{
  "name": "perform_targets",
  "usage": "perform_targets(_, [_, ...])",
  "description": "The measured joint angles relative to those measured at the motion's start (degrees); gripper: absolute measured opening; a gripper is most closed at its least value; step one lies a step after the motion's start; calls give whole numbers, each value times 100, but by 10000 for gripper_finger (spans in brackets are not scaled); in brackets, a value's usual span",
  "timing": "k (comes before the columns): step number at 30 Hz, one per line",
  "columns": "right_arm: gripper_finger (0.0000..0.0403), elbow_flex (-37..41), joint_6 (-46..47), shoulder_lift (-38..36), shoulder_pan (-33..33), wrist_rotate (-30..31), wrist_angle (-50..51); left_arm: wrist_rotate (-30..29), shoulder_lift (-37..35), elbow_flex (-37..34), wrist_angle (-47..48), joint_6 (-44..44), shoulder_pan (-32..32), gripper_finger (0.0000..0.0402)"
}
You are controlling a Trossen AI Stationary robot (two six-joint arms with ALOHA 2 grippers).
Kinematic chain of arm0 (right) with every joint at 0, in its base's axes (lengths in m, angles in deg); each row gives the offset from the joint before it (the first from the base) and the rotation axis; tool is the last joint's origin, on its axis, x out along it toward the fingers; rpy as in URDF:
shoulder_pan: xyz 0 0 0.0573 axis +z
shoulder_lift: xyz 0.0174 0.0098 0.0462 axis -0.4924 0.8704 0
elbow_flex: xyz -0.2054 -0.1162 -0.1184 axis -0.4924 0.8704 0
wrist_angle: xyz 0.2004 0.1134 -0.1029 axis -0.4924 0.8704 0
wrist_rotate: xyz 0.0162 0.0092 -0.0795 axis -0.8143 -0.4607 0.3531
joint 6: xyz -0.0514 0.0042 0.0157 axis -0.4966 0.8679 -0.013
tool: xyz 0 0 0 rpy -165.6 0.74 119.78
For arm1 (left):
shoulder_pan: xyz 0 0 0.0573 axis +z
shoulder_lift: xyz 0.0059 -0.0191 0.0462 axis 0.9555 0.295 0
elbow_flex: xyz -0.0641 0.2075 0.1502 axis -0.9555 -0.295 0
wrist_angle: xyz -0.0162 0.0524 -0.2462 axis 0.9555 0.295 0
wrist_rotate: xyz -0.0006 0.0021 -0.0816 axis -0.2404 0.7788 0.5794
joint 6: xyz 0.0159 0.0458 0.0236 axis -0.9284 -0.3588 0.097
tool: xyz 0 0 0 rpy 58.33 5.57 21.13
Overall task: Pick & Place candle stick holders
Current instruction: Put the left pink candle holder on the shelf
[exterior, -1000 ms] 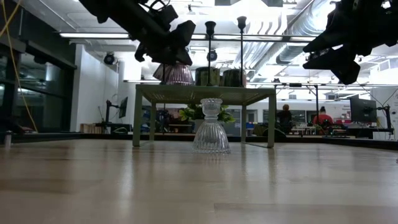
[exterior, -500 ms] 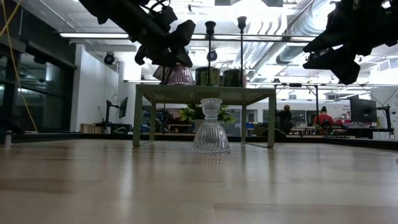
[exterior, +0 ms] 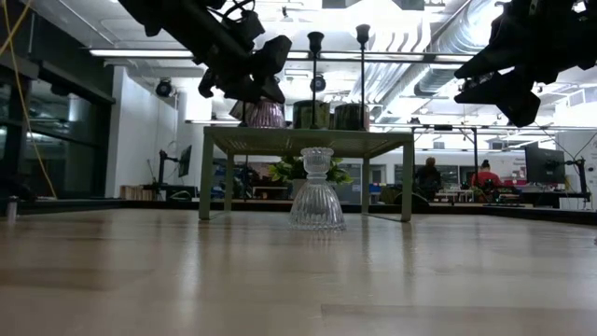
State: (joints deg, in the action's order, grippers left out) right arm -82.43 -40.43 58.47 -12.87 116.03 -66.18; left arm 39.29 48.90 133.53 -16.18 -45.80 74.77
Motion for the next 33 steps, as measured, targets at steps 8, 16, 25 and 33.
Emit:
perform_targets(8, [178, 0, 0, 2, -2, 0, 0, 70, 254, 26, -258, 110, 75, 122])
perform_targets(16, [178, 0, 0, 2, -2, 0, -2, -8, 322, 20, -332, 132, 75, 134])
perform_targets(25, [178, 0, 0, 0, -2, 0, -2, 11, 326, 13, -301, 126, 73, 135])
perform_targets(33, [178, 0, 0, 0, -2, 0, 0, 25, 332, 2, -332, 122, 70, 142])
